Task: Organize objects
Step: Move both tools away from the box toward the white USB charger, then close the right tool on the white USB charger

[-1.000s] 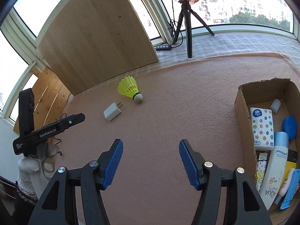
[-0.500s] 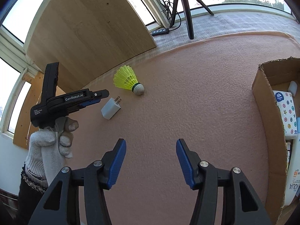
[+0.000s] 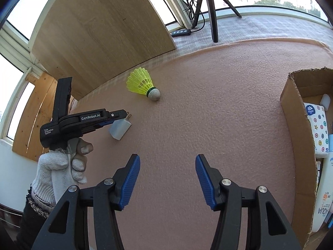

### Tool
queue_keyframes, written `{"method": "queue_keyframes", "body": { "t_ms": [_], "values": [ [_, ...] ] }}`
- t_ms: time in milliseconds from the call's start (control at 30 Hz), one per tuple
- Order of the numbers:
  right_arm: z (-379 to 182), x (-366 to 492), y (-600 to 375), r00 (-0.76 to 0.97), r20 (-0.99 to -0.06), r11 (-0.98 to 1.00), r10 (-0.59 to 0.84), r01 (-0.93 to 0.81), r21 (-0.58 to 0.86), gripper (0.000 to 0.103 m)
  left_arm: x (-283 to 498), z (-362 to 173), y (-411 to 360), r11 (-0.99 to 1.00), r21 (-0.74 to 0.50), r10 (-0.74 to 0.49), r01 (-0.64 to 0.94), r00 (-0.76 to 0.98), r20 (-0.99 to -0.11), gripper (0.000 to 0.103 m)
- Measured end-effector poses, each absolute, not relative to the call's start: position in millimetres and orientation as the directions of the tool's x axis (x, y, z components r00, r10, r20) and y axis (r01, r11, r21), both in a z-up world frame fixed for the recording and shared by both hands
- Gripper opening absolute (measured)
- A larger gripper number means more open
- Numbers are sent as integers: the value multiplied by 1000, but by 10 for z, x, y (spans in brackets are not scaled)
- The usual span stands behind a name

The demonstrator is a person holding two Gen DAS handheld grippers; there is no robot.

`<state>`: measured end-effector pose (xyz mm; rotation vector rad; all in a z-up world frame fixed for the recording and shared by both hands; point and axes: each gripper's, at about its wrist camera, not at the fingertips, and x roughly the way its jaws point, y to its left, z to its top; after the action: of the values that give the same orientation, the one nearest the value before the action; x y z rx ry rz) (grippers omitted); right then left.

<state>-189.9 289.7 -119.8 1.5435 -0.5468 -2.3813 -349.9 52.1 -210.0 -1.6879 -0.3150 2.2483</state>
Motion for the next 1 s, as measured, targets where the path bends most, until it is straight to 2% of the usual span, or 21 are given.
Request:
{"method": "queue_keyframes", "body": {
  "t_ms": [167,300,500,567,600,633,900,1000],
  "values": [
    [-1325,-1811,2837,-368,-820,-887,-437,24,461,51,-2989,-2142,514,-929,-365,368,-65,-279,-887,32],
    [-1414,-1704,2767,-341,-819,-877,-462,42,478,51,-2560,-2190,476,-905,-426,410,-6,-289,-865,32],
    [-1561,-1570,2615,-288,-822,-866,-491,65,495,51,-2179,-2128,560,-911,-409,409,-58,-268,-872,32],
    [-1597,-1543,2556,-274,-822,-863,-499,70,500,51,-2122,-2088,513,-902,-427,428,-60,-256,-867,39],
    [-1610,-1536,2529,-268,-821,-860,-505,69,506,51,-2090,-2061,468,-898,-437,436,-57,-262,-861,53],
    [-1622,-1531,2504,-264,-819,-857,-509,68,511,51,-2048,-2035,407,-894,-443,442,-60,-275,-854,62],
    [-1694,-1536,2306,-232,-818,-847,-526,57,528,51,-1924,-1957,219,-884,-427,464,-191,-250,-850,61],
    [-1756,-1566,2291,-220,-811,-835,-542,29,550,51,-1865,-1998,199,-854,-485,519,-189,-229,-824,60]
  ]
}}
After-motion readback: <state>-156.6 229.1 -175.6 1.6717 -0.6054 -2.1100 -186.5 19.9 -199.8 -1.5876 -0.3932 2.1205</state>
